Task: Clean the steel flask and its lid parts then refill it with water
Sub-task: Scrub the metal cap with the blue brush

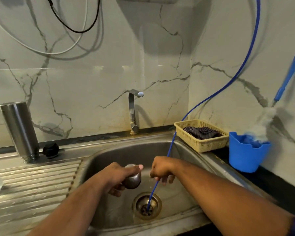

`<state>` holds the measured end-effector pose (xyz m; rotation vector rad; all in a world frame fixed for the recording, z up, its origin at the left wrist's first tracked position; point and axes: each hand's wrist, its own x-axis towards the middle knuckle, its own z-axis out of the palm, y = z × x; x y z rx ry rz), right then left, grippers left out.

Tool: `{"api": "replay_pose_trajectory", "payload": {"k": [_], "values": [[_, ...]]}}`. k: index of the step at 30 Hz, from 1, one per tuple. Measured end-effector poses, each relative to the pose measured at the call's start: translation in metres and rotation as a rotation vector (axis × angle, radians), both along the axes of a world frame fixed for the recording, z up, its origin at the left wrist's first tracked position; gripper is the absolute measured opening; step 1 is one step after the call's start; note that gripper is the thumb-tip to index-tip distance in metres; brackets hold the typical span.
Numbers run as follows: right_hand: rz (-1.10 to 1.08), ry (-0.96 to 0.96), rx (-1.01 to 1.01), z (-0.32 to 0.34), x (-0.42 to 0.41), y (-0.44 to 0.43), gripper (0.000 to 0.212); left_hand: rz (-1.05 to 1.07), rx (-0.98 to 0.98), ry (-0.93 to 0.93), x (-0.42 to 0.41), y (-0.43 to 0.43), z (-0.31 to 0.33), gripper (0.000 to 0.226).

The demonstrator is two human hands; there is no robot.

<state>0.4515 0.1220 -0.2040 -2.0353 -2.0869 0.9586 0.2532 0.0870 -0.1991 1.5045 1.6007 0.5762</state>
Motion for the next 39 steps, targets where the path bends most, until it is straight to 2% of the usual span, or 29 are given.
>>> {"api": "replay_pose_trajectory", "payload": {"k": [2,5,7,9,12,16,20,22,26,29,31,36,39], "values": [[0.038,-0.094,0.146,0.009,-0.004,-0.011,0.019,0.015,0.02,0.047,-0.003,0.0,-0.003,0.067],[0.098,-0.152,0.307,0.034,-0.005,-0.03,0.018,0.021,0.077,-0.02,0.0,0.002,-0.001,0.058],[0.216,-0.337,0.437,0.06,0.009,-0.042,0.022,-0.011,0.076,-0.081,0.005,0.001,0.002,0.056],[0.334,-0.513,0.473,0.096,0.036,-0.051,0.027,-0.015,0.069,-0.161,0.011,-0.004,0.003,0.048],[0.298,-0.712,0.42,0.159,0.088,-0.068,0.03,-0.007,0.049,-0.278,0.018,-0.014,0.008,0.043],[0.243,-1.132,0.266,0.211,0.145,-0.094,0.044,0.017,0.022,-0.461,0.028,-0.025,0.011,0.06],[0.205,-1.291,0.027,0.208,0.178,-0.098,0.066,0.051,0.028,-0.597,0.046,-0.031,0.025,0.058],[0.191,-1.381,0.032,0.194,0.186,-0.091,0.069,0.083,0.03,-0.621,0.053,-0.028,0.031,0.051],[0.171,-1.363,0.139,0.184,0.185,-0.091,0.055,0.139,0.071,-0.609,0.06,-0.024,0.014,0.047],[0.162,-1.334,0.158,0.199,0.187,-0.088,0.054,0.105,0.139,-0.423,0.062,-0.027,-0.005,0.041],[0.162,-1.322,0.187,0.208,0.187,-0.085,0.054,0.07,0.17,-0.368,0.059,-0.027,-0.006,0.039],[0.2,-1.433,0.173,0.184,0.177,-0.088,0.042,0.055,0.179,-0.372,0.056,-0.024,-0.003,0.031],[0.167,-1.427,0.168,0.18,0.176,-0.082,0.042,0.04,0.181,-0.375,0.056,-0.023,-0.006,0.026]]}}
